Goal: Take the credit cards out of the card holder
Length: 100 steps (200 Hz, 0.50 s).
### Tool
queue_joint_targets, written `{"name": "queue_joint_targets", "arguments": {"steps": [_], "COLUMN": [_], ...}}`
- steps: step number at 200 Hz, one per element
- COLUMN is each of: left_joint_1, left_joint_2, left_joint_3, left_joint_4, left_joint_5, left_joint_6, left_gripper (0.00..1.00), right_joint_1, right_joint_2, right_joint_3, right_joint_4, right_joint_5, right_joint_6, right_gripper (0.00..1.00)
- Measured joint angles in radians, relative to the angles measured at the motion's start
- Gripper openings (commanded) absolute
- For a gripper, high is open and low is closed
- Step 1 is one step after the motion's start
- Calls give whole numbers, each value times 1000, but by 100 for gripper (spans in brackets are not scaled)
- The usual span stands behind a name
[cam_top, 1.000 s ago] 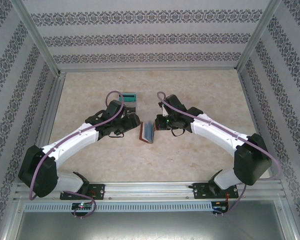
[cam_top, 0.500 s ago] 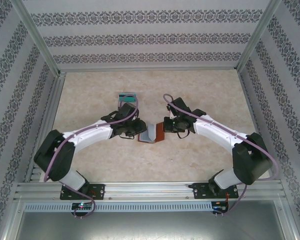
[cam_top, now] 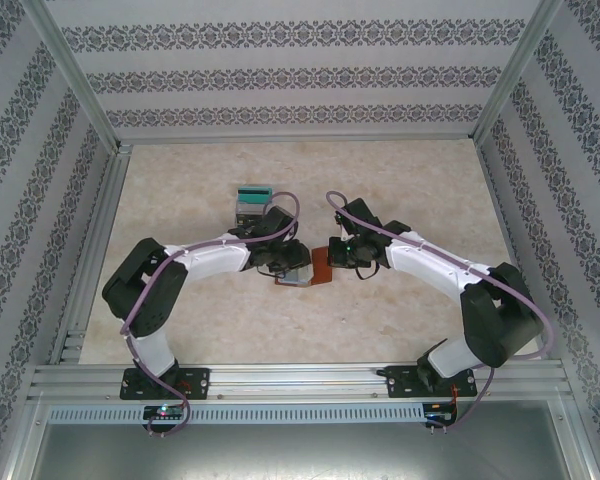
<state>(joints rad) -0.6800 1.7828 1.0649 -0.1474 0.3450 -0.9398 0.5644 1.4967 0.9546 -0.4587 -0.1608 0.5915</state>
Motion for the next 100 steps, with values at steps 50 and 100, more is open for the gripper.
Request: {"name": "queue_joint_targets", "arguments": {"steps": [50,100], "left_joint_1": [-34,-31], "left_joint_2": [12,-80], "left_joint_3": [34,33], "left_joint_4": [21,-58], "left_joint_5": [22,-47], "left_joint_6": [21,59], "left_gripper": [31,32], "right_joint_1": [0,-6], "right_joint_2": [2,10], "right_joint_3": [-12,-17], "right_joint_4": [6,7], "right_joint_5": [4,7], "right_joint_6": [0,-6], "right_gripper": [0,22]}}
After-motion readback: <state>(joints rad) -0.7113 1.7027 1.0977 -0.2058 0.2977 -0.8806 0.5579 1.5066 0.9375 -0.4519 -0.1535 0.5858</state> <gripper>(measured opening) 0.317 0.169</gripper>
